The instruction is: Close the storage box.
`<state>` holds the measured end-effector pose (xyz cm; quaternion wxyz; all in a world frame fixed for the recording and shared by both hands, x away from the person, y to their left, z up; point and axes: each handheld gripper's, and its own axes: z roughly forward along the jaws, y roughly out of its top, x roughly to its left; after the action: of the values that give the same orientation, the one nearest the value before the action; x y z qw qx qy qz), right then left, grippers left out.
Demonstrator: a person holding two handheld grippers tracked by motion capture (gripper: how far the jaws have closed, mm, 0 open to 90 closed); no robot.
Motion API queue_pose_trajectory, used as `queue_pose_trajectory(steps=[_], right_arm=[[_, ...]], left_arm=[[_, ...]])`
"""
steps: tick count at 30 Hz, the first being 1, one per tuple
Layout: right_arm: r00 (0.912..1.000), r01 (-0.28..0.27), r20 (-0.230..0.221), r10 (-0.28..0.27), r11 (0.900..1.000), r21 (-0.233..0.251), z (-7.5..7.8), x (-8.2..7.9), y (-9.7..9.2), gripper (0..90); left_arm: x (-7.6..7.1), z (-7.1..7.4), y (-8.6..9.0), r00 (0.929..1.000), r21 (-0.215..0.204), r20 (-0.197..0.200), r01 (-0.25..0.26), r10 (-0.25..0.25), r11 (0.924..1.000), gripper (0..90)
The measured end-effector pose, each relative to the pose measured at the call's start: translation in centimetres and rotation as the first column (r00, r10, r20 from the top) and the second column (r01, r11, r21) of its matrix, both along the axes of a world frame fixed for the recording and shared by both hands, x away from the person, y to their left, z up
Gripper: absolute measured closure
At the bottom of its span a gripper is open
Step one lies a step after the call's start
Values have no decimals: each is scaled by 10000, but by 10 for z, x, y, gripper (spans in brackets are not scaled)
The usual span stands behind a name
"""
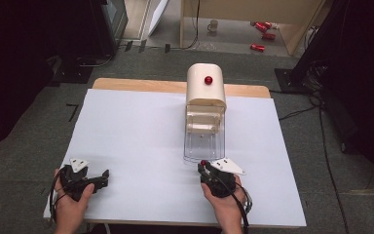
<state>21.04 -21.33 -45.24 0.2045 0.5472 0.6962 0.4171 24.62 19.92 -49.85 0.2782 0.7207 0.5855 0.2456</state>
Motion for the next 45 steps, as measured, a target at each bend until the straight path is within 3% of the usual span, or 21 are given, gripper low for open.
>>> queue_pose_trajectory(steps=[13,23,32,45], right_arm=[[10000,94,-24,-94,9998,177,1,1,0,762],[9991,242,339,-249,9995,205,19,2,-5,770],[9977,338,583,-347,9993,157,36,16,-7,775],[9970,386,661,-396,9991,163,45,38,-6,781]], left_arm=[[0,0,0,10000,-1,3,8,-8,10000,0],[0,0,0,10000,-1,-1,8,-8,10000,0],[0,0,0,10000,4,-4,12,-12,10000,0],[0,0,0,10000,3,-5,15,-15,10000,0]])
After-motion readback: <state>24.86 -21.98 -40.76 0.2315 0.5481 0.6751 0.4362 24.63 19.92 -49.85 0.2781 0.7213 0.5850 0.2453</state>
